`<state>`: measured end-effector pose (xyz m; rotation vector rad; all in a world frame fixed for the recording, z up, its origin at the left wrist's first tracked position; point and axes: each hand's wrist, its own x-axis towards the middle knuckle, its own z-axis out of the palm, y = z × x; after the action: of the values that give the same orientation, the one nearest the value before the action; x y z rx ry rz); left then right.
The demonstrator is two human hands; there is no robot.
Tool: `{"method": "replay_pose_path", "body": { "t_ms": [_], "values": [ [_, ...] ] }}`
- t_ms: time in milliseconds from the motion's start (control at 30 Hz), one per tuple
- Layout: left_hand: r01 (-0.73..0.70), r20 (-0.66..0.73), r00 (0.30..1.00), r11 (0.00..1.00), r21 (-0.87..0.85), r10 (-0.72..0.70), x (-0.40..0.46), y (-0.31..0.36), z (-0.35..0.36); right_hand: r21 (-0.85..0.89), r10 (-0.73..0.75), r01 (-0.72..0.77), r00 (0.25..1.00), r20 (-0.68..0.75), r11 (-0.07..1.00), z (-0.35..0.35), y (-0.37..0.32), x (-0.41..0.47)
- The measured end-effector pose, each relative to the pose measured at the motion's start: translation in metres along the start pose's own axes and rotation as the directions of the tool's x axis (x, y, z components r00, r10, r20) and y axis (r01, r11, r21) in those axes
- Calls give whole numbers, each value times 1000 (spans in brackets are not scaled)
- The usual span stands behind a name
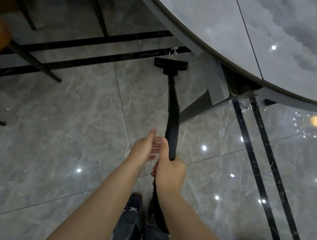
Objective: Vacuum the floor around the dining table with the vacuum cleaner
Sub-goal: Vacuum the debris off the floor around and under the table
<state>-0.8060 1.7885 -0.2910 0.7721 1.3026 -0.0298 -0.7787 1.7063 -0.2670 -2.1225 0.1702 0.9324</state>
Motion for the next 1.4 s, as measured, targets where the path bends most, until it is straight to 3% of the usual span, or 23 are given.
{"method": "replay_pose_path", "body": {
  "t_ms": [133,300,500,733,933,1167,1400],
  "values": [
    [-39,63,997,999,-9,40,-2,-7,2,40,-26,26,1000,12,999,-13,10,-5],
    [-8,146,989,1000,-15,11,-10,-4,15,-46,-60,61,998,6,997,-12,-3,17],
    [3,174,985,999,-47,6,-3,4,23,-39,-98,97,995,-22,995,-4,-2,36],
    [-81,169,982,996,-35,85,12,17,26,-18,-129,128,991,-37,992,9,-15,68],
    [-140,159,976,989,-43,145,30,29,27,-23,-55,56,998,21,998,17,-40,104],
    [-20,130,991,999,-38,24,33,10,30,28,80,-82,993,83,996,0,27,8],
    [-130,98,987,991,29,127,34,11,41,131,22,-29,999,49,991,3,33,3]
  ]
}}
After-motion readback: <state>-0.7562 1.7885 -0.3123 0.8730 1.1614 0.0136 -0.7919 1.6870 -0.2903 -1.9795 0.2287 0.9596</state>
